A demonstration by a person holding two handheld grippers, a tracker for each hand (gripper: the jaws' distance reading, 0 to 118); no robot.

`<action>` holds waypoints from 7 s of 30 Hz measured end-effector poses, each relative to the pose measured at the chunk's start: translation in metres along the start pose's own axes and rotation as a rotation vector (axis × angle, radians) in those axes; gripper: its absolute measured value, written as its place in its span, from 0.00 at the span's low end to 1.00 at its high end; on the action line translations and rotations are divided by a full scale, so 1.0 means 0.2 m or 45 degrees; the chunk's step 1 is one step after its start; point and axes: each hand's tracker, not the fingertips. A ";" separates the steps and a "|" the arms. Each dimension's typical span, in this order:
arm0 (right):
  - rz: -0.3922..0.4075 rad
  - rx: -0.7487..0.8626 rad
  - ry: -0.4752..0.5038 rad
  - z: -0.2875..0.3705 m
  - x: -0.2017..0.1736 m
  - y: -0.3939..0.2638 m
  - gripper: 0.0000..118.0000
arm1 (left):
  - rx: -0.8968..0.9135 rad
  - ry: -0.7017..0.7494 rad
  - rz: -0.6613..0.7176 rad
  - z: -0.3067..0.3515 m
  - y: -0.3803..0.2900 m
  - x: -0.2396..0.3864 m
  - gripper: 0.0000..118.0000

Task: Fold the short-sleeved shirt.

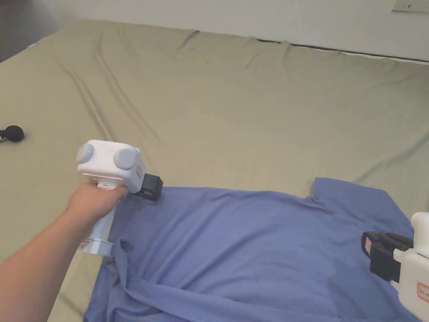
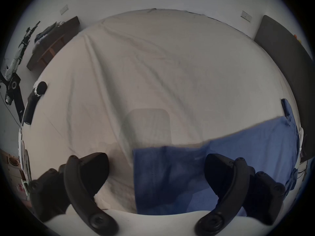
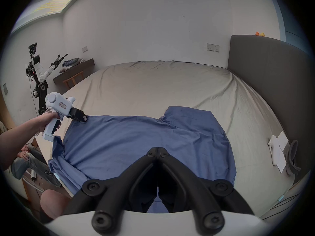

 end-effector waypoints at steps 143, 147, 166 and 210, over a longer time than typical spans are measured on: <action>0.093 0.123 0.056 0.60 -0.17 -0.20 0.01 | 0.205 -0.950 0.363 0.61 -1.24 -0.61 1.00; 0.087 0.118 0.036 0.60 -0.19 -0.17 0.01 | -0.026 -1.148 0.616 0.40 -1.22 -0.67 1.00; 0.059 0.072 0.019 0.54 -0.19 -0.16 0.01 | -0.046 -1.251 0.743 0.20 -1.17 -0.42 0.10; -0.061 0.117 0.069 0.64 0.08 -0.23 0.01 | -0.145 -0.819 0.153 0.46 -0.83 0.64 0.10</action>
